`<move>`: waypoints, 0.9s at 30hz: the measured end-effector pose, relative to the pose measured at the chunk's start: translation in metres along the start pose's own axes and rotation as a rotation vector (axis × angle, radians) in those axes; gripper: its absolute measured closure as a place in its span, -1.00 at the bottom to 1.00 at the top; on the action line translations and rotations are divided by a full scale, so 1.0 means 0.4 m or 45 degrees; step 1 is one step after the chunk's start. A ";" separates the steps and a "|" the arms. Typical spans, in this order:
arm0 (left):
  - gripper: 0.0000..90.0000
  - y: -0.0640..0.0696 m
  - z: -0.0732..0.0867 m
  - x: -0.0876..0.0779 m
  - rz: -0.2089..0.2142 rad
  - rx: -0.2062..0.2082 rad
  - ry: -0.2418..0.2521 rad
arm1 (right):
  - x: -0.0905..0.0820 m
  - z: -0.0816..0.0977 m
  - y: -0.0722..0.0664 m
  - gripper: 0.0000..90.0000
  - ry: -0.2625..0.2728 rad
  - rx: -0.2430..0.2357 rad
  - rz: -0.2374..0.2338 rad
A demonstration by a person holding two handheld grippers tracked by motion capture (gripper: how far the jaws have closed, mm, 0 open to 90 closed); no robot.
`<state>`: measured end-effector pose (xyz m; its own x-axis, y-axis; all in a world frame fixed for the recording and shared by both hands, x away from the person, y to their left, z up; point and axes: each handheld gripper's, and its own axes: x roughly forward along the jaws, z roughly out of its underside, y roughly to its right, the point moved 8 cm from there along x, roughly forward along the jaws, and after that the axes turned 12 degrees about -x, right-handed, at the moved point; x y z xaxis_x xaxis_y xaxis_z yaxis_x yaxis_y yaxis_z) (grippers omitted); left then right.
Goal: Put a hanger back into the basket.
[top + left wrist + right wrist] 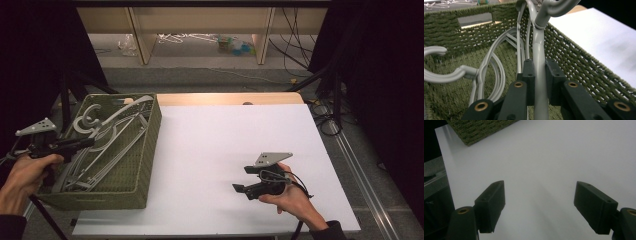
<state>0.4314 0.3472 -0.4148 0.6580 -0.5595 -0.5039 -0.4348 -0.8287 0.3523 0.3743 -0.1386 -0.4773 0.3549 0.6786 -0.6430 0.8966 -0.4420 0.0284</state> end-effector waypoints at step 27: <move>0.59 -0.113 0.068 0.063 -0.427 -0.131 -0.211 | 0.004 0.006 0.003 -0.42 -0.014 -0.011 -0.003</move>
<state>0.4510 0.3703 -0.4648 0.6413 -0.2590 -0.7222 -0.1425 -0.9651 0.2196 0.3752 -0.1394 -0.4801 0.3500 0.6733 -0.6513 0.8997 -0.4352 0.0337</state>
